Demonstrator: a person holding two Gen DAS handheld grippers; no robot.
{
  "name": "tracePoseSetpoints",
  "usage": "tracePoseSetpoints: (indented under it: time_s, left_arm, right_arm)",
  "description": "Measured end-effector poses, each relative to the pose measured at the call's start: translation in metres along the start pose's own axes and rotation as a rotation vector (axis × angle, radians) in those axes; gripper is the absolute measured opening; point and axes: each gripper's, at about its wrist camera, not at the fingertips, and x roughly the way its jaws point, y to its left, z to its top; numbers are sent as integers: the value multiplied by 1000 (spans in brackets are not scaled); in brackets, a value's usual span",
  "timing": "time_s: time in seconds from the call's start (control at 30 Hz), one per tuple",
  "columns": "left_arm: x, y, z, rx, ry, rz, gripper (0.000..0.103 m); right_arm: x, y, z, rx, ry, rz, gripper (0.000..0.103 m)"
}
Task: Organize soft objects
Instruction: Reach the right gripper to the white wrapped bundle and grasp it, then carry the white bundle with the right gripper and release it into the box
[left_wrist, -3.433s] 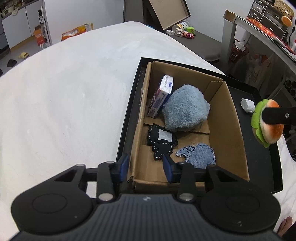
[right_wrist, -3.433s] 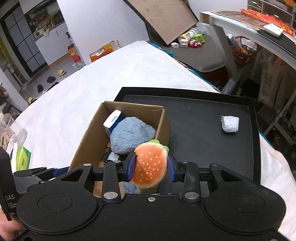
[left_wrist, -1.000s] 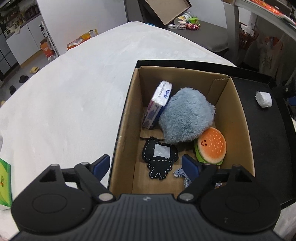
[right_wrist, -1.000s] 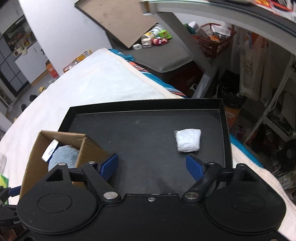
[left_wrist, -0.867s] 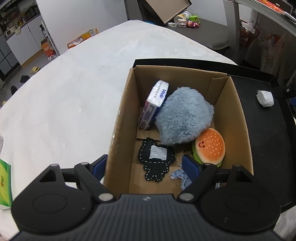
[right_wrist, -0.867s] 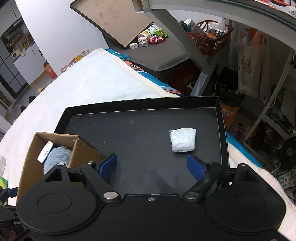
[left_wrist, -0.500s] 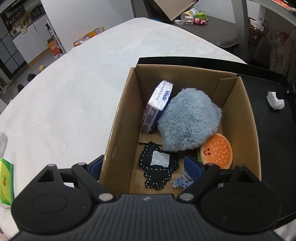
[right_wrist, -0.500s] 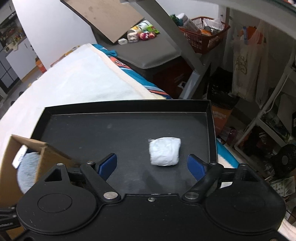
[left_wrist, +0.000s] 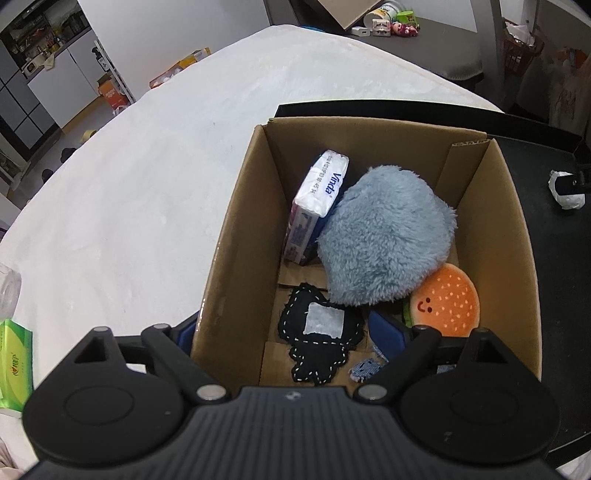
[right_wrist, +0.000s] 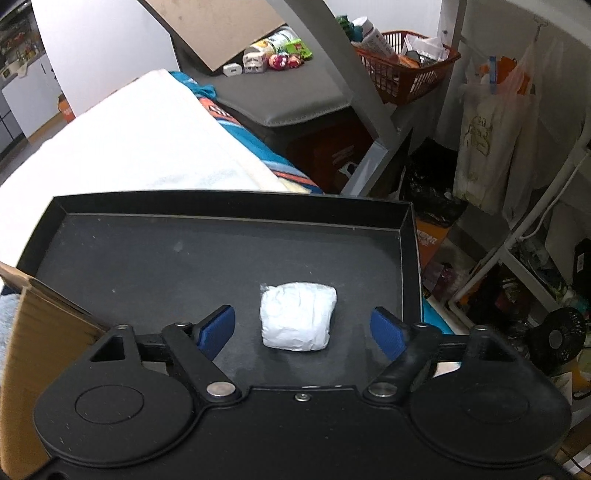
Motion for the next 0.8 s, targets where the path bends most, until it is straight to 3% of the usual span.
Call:
tracePoseSetpoints:
  time_s: [0.03, 0.1, 0.2, 0.8]
  left_arm:
    - [0, -1, 0, 2, 0, 0, 90]
    - [-1, -1, 0, 3, 1, -1, 90]
    - [0, 1, 0, 0, 4, -4, 90]
    - [-20, 22, -9, -5, -13, -23, 90]
  right_arm:
    - [2, 0, 0, 0, 6, -2, 67]
    - [6, -1, -1, -2, 21, -11, 39]
    - [11, -1, -3, -16, 53, -31, 39]
    - [-23, 10, -8, -12, 20, 9, 39]
